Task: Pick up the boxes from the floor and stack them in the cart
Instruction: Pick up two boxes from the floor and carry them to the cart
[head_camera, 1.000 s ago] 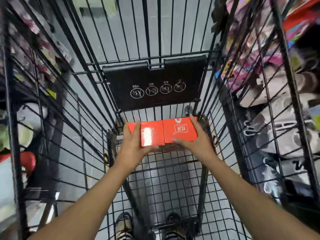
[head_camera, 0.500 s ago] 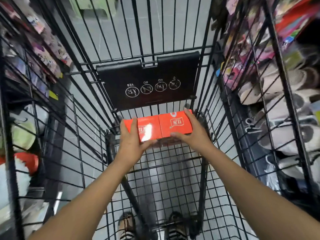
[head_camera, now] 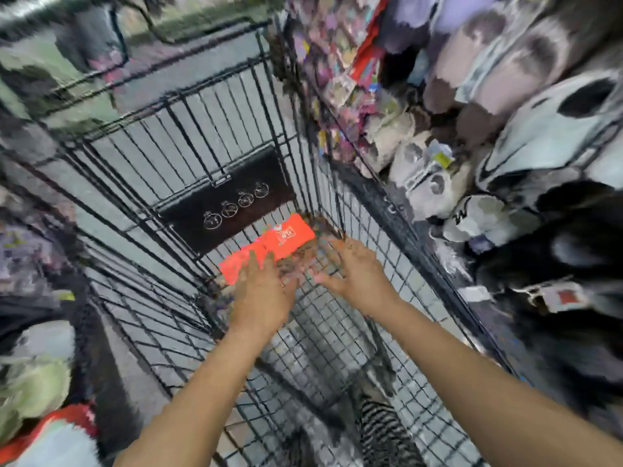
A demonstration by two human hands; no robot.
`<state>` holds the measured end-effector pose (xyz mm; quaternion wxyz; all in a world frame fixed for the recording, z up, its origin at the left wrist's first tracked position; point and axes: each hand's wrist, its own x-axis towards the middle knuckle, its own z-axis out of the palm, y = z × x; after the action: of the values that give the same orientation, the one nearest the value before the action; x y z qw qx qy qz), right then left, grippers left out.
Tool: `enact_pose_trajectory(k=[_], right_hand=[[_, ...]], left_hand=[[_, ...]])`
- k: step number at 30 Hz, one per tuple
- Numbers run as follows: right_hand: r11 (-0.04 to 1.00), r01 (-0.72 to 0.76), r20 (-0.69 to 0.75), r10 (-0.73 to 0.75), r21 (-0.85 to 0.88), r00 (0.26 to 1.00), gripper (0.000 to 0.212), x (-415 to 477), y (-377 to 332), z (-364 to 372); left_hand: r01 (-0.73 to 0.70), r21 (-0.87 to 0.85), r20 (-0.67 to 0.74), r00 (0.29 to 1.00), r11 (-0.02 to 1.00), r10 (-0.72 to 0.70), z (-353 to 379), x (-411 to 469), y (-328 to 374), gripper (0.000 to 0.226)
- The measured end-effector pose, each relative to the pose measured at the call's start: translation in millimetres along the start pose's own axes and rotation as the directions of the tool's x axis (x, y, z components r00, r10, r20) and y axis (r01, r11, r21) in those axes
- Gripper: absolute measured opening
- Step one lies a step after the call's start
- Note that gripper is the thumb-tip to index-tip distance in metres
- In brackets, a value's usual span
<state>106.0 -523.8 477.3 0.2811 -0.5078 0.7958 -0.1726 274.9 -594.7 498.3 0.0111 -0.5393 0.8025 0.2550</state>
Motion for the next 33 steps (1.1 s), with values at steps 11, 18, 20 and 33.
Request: enact_pose_trajectory(k=[11,18,20,33], right_hand=[[0.841,-0.522,-0.497,0.516,0.141,0.698,0.069,-309,51,-69],[0.485,-0.754,-0.475,0.840,0.443,0.261,0.072,-513,127,-11],[0.390,-0.768,-0.448,0.881,0.507,0.151,0.072,-570,144,18],[-0.211,-0.631,0.066,0.967,0.747,-0.245,0.079,-827,265,225]], left_hand=[[-0.743,0.365,0.187,0.648,0.561,0.738,-8,-158,171,0.070],[-0.965,0.259,0.467,0.151,0.028,0.872,97,-299,266,0.073],[-0.974,0.208,0.535,0.036,-0.090,0.844,134,-343,282,0.073],[-0.904,0.013,0.808,-0.243,-0.428,0.537,421,-555,294,0.078]])
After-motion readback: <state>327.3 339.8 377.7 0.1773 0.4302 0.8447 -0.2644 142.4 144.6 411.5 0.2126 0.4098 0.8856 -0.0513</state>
